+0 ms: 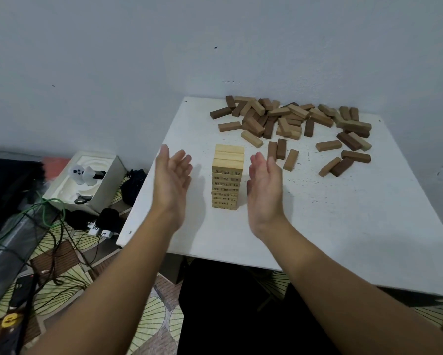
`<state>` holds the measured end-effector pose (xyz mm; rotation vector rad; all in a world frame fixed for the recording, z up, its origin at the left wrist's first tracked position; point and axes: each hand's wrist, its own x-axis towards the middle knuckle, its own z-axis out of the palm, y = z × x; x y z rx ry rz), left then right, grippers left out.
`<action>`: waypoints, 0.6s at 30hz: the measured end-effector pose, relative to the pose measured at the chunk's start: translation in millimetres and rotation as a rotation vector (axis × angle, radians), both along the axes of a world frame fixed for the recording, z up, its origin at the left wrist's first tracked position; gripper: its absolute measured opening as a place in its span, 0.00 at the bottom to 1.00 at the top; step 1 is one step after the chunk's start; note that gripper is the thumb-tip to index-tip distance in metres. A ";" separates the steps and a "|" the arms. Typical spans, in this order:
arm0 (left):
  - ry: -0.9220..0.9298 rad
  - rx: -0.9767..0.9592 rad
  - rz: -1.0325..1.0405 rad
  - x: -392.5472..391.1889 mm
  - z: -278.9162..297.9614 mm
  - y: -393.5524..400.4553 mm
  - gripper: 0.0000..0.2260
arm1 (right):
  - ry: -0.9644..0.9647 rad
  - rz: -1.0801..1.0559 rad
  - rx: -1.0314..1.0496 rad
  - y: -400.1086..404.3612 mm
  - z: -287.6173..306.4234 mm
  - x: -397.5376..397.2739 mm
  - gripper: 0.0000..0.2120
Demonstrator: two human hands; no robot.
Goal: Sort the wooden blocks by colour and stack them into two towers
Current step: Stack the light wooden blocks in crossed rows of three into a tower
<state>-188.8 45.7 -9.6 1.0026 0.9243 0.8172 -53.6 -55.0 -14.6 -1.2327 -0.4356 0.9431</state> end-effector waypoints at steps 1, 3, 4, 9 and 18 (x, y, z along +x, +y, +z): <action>0.018 0.012 -0.002 10.1 2.3 -7.2 0.34 | 0.020 -0.012 0.000 2.6 2.2 -6.4 0.36; 0.041 0.007 -0.020 26.5 10.8 -20.8 0.41 | 0.033 -0.037 0.005 5.2 6.4 -13.8 0.25; 0.039 0.001 -0.036 32.0 12.8 -24.9 0.45 | 0.040 -0.019 0.010 6.2 8.8 -16.8 0.21; 0.019 0.067 -0.063 46.6 20.4 -41.6 0.41 | 0.100 0.056 0.080 7.3 16.1 -21.5 0.36; -0.045 0.088 -0.072 51.9 17.4 -45.6 0.40 | 0.098 0.067 0.099 10.5 16.2 -26.7 0.35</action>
